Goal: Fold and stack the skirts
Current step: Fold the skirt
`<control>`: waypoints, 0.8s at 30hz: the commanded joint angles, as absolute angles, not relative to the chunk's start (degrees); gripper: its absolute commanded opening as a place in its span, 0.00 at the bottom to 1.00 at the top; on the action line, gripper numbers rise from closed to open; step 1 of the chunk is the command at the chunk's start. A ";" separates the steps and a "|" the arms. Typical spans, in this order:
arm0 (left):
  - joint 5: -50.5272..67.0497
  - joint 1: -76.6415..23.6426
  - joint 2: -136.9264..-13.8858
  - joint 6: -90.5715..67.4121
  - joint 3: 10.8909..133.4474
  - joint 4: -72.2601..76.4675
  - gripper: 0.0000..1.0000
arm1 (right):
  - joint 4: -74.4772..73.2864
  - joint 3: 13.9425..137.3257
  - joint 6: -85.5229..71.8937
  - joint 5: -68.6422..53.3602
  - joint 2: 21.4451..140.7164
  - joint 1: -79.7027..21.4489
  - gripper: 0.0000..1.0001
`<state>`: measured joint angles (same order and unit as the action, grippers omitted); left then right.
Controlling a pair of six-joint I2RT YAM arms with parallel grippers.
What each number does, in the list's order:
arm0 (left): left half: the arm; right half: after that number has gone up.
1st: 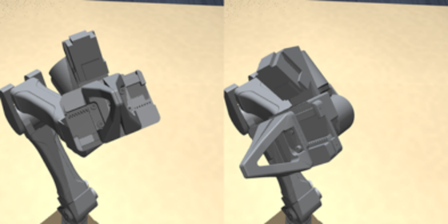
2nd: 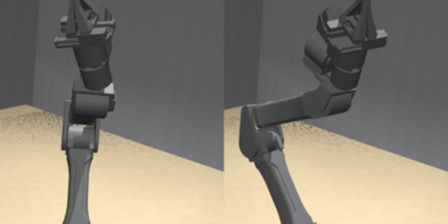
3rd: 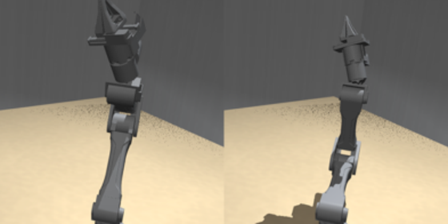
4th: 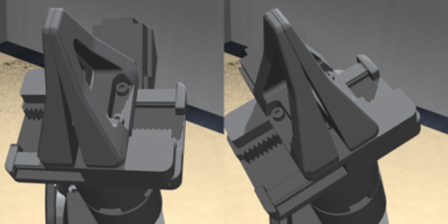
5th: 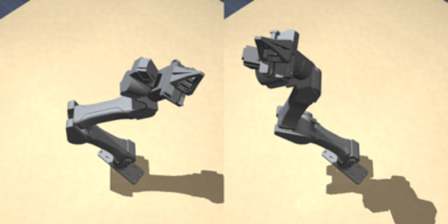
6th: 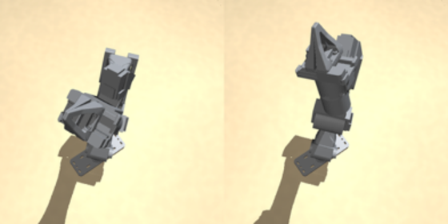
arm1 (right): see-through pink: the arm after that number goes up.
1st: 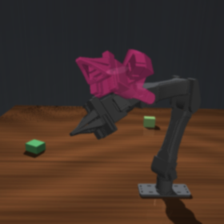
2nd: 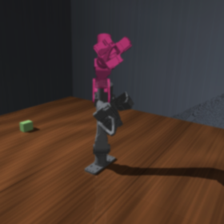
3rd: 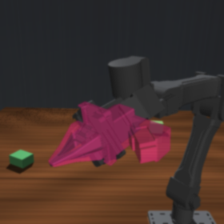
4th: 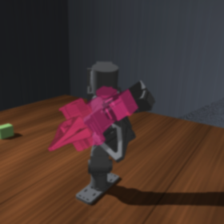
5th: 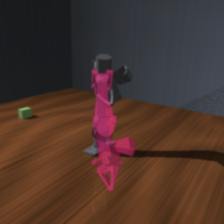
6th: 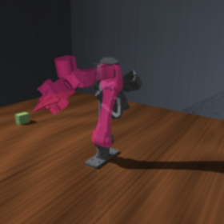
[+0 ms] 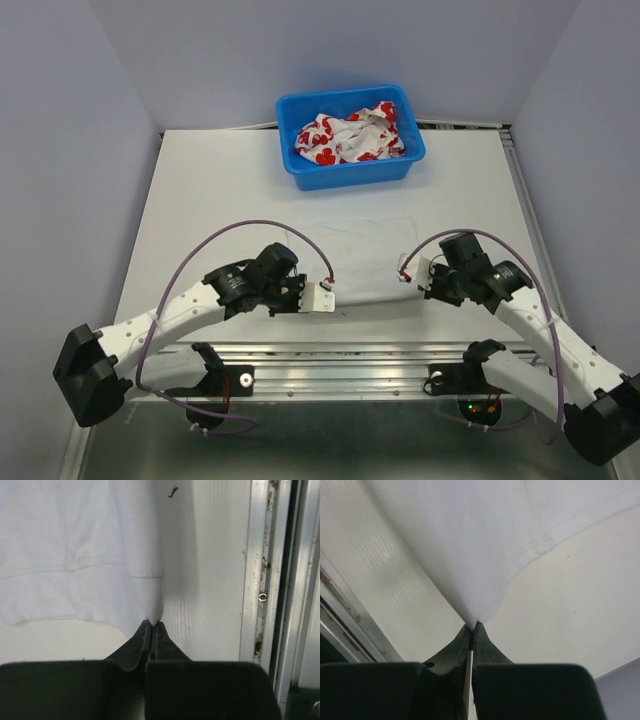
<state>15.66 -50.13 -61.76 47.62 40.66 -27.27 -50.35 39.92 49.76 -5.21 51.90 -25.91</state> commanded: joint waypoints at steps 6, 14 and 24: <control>22.15 -49.92 -53.18 47.64 47.37 -43.77 0.00 | -66.97 50.43 48.96 -8.70 46.05 -25.75 0.01; 22.15 -41.32 -56.77 46.76 49.92 -41.84 0.00 | -57.40 53.34 49.75 -5.27 54.92 -25.75 0.01; 25.05 -30.07 -70.83 50.36 59.66 -38.50 0.00 | -51.06 60.46 56.16 -7.20 71.00 -20.31 0.01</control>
